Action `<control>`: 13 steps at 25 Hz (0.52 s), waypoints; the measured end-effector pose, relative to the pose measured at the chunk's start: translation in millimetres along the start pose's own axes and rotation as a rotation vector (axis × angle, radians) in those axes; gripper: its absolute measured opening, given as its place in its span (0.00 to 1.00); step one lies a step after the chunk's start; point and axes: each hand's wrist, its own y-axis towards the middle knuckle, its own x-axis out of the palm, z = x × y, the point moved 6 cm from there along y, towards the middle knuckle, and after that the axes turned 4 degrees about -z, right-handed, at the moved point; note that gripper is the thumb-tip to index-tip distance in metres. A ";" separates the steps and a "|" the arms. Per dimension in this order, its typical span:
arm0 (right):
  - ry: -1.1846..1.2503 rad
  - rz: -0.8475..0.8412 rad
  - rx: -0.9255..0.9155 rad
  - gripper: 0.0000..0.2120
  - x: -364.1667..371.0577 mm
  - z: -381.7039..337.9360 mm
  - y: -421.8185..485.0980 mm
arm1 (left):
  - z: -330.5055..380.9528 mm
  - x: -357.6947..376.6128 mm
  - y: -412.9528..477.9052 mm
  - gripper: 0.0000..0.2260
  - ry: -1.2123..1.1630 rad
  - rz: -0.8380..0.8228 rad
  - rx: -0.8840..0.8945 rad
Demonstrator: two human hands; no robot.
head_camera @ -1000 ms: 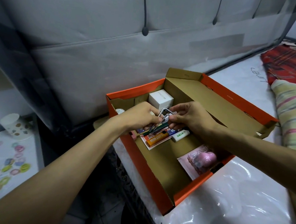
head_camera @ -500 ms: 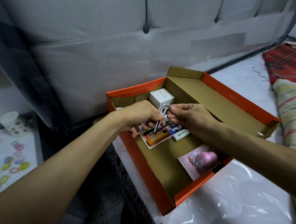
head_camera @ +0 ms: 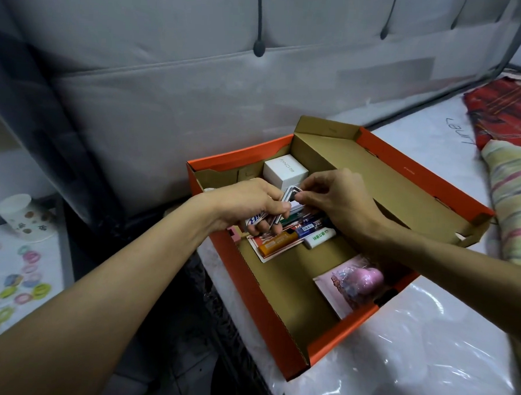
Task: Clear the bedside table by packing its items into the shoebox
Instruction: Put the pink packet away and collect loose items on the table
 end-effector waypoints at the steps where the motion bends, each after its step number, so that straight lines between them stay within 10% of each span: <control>1: 0.029 -0.001 0.013 0.02 -1.1 0.6 2.3 | -0.2 -0.4 0.5 0.09 -0.004 0.008 0.005; 5: 0.358 -0.174 0.231 0.06 -3.9 9.5 13.4 | -1.7 -3.2 2.7 0.08 0.001 0.052 0.028; 13: -0.086 -0.314 0.115 0.05 -9.2 -2.1 21.8 | -6.0 -4.3 7.8 0.09 0.070 0.091 -0.002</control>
